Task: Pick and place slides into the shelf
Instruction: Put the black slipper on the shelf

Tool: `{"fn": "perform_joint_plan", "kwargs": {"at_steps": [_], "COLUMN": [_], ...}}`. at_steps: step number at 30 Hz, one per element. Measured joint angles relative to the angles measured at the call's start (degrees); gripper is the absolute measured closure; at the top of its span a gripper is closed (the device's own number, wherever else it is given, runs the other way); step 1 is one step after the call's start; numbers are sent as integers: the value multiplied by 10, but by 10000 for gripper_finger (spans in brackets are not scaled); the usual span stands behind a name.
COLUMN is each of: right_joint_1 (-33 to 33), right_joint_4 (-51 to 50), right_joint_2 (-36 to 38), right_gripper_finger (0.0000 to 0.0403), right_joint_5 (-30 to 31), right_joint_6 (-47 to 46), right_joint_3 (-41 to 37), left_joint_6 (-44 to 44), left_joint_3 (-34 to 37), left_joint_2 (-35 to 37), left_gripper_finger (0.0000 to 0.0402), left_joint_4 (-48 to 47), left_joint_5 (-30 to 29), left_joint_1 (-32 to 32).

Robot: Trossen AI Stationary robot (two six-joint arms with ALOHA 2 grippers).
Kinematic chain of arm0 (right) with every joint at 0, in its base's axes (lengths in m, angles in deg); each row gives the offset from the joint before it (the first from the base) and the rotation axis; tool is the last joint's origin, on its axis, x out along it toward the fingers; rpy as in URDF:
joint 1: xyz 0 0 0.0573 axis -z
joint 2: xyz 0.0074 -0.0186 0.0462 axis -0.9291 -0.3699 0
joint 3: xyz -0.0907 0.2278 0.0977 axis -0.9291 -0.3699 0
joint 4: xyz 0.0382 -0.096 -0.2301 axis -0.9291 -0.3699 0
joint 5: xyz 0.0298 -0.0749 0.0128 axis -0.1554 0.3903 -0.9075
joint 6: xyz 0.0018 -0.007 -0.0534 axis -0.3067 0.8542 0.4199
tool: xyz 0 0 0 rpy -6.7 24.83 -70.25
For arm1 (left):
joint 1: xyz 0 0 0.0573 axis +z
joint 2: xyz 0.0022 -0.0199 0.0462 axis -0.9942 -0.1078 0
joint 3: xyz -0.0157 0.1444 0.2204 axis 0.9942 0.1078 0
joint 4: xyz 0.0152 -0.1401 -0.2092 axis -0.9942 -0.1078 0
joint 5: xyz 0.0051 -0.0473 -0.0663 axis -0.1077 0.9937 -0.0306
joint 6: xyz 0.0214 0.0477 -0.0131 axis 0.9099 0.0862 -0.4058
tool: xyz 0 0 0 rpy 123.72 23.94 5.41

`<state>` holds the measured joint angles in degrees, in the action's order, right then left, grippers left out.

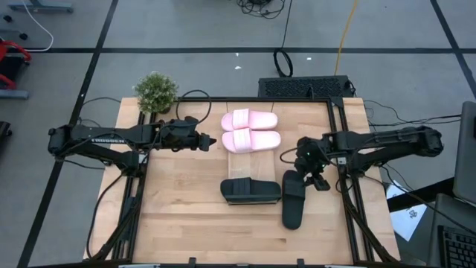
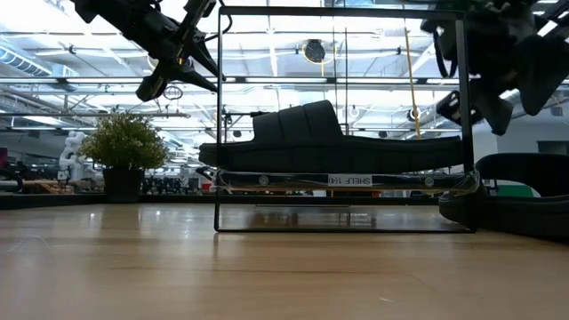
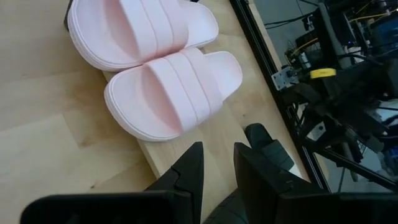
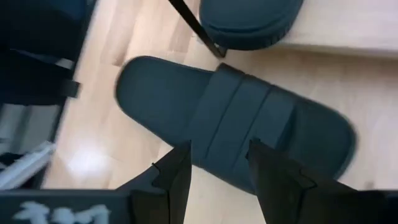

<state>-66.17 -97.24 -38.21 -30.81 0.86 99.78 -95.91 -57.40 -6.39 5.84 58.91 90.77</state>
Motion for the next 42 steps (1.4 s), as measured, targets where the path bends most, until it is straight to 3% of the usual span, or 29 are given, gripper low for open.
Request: {"fn": "perform_joint_plan", "kwargs": {"at_steps": [3, 10, 21, 37, 42], "right_joint_1": [22, 20, -141, -326, -347], "right_joint_4": [16, 59, 55, 59, 65], "right_joint_2": [-2, 1, 0, -25, -73], "right_gripper_finger": [255, 255, 255, 255, 255], "right_joint_5": [-39, -38, 200, 373, 383], "right_joint_6": [-1, -50, -77, -178, -195], "right_joint_3": [-7, -7, -7, 31, 36], "left_joint_6": [0, 1, 17, 13, 10], "left_joint_3": [0, 0, 0, 0, 0], "left_joint_2": [0, 0, 0, 0, 0], "left_gripper_finger": [318, 318, 319, 319, 319], "left_joint_4": [0, 0, -4, -9, -8], "left_joint_5": [-3, -4, -5, -5, -1], "left_joint_1": [0, 0, 1, 1, 1]}}
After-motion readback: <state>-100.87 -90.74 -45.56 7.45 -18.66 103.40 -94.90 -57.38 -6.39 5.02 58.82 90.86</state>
